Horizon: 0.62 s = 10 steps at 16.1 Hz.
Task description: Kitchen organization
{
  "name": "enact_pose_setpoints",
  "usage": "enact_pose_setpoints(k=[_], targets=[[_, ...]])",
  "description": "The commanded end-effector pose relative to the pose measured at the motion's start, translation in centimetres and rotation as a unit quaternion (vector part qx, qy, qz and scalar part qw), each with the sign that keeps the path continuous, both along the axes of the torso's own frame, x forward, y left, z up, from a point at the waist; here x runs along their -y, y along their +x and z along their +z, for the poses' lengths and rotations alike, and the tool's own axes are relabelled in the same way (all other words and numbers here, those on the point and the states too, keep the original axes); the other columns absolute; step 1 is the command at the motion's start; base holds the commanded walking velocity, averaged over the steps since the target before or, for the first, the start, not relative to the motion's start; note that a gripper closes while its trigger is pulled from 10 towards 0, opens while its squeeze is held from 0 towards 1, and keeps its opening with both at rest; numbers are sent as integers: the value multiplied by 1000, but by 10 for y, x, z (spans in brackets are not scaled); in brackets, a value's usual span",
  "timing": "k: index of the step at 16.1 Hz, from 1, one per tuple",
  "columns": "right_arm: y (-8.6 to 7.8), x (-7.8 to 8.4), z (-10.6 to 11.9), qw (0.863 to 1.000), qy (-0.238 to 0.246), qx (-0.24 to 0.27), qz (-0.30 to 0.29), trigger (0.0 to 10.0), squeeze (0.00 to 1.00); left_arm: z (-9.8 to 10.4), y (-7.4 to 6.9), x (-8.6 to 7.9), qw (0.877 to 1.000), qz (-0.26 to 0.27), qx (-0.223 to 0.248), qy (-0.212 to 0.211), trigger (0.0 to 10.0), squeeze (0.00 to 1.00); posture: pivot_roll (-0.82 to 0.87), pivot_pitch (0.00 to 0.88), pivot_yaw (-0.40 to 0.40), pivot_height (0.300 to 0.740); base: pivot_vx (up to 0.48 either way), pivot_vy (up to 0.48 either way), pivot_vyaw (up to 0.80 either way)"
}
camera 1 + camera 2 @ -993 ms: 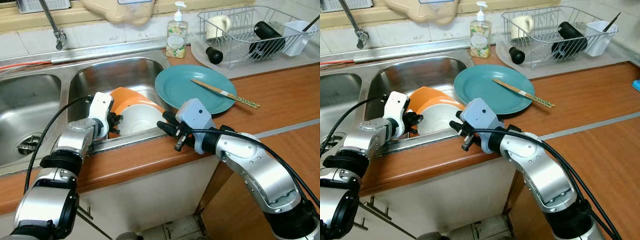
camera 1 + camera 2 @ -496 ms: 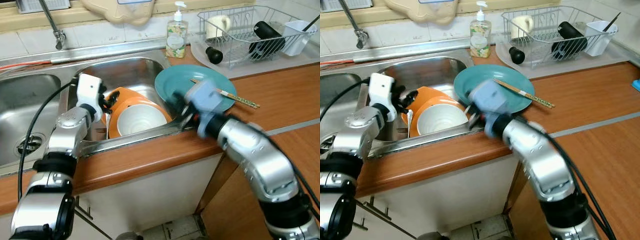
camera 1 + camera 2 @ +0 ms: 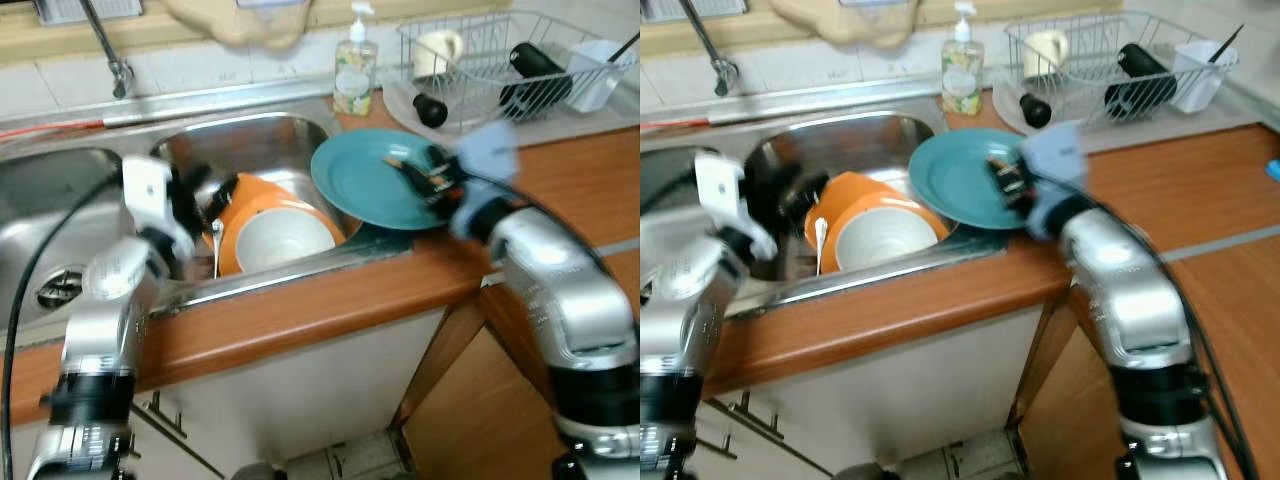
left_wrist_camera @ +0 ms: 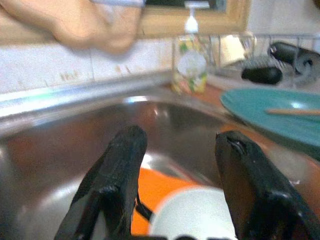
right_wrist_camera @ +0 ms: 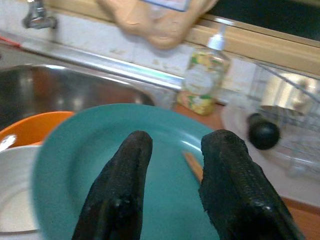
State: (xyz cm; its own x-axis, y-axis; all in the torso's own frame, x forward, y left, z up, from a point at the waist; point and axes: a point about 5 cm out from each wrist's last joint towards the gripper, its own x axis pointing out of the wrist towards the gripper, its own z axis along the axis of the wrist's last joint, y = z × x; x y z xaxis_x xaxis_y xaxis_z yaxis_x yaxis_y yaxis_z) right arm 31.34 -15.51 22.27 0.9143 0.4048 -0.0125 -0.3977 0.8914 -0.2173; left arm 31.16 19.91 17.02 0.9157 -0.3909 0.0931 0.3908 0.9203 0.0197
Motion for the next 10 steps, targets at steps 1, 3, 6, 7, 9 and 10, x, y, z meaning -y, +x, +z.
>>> enact_pose_setpoints(k=[1,3,6,7,9,10], targets=[[3,8,6,1000,0,11,-5,10000,1000,4,-6,8,1000,-25,1,-2,10000,0,-40,0,70,740,0,0,0],[5,25,2,1000,-23,-5,-14,10000,1000,1,-18,17,998,-55,-8,-3,10000,0,-36,0,63,740,0,0,0],[5,55,4,1000,-19,-13,-19,10000,1000,1,-29,29,994,-106,-18,0,10000,0,-39,0,59,740,0,0,0],[2,64,4,1000,-20,-18,-8,10000,1000,1,-33,32,992,-120,-26,1,10000,0,-42,0,58,740,0,0,0],[-4,74,1,998,-49,-39,17,10000,1000,-2,-37,38,989,-140,-36,4,10000,0,-47,0,55,740,0,0,0],[-6,78,0,997,-59,-48,27,10000,1000,-4,-38,41,988,-151,-40,7,10000,0,-49,0,52,740,0,0,0]])
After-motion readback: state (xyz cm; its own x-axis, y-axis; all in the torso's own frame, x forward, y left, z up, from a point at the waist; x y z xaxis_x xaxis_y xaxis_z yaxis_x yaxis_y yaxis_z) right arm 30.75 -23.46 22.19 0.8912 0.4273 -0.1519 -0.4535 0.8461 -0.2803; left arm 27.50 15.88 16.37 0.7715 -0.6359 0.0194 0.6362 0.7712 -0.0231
